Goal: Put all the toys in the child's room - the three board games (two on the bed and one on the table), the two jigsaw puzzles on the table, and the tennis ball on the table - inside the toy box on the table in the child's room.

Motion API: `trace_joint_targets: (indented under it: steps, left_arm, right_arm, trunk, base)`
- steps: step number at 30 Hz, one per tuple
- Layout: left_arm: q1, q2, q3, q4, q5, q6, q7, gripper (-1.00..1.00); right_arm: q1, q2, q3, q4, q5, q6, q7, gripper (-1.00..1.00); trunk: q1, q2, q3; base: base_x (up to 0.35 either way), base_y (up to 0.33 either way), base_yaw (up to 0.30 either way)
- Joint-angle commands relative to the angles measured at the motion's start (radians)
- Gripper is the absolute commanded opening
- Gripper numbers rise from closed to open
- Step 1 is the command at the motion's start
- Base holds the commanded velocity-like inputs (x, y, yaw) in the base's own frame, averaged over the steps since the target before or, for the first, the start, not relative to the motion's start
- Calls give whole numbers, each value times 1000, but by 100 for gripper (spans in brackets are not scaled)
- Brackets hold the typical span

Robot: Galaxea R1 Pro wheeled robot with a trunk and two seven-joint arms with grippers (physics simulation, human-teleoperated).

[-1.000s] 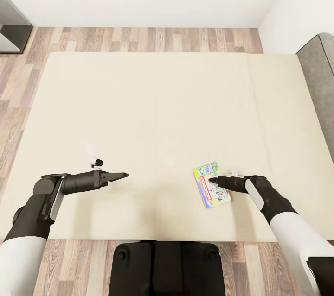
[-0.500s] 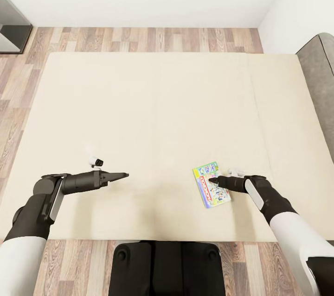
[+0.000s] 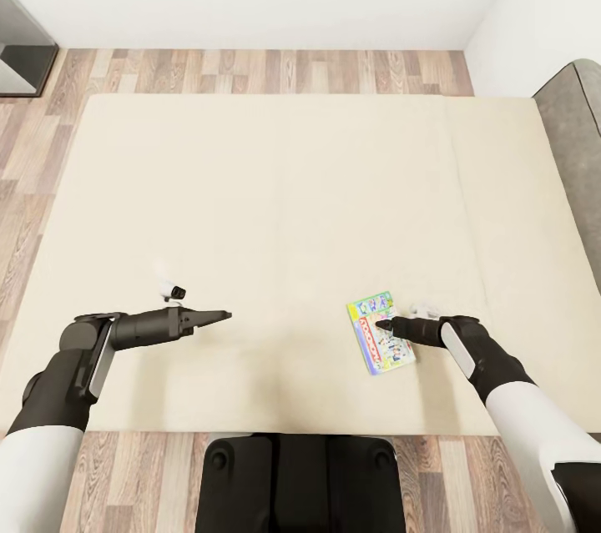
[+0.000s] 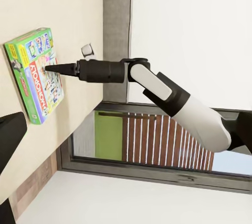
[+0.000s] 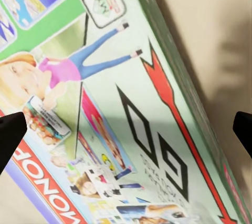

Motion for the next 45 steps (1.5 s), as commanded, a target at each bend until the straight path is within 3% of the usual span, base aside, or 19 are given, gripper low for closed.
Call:
trace_joint_targets:
  steps: [1, 18, 45]
  left_arm:
    - [-1, 0, 0, 0, -1, 10, -4, 100]
    - [-1, 1, 0, 0, -1, 8, -4, 100]
    - [-1, 1, 2, 1, -1, 6, -4, 100]
  right_arm:
    - [1, 4, 5, 3, -24, 5, 5, 100]
    - [1, 4, 5, 3, -28, 6, 5, 100]
    - [1, 5, 6, 3, -27, 3, 4, 100]
  trunk:
    - [1, -1, -1]
    - [1, -1, -1]
    - [1, -1, -1]
  base:
    - [0, 8, 0]
    - [0, 130, 0]
    - [0, 34, 0]
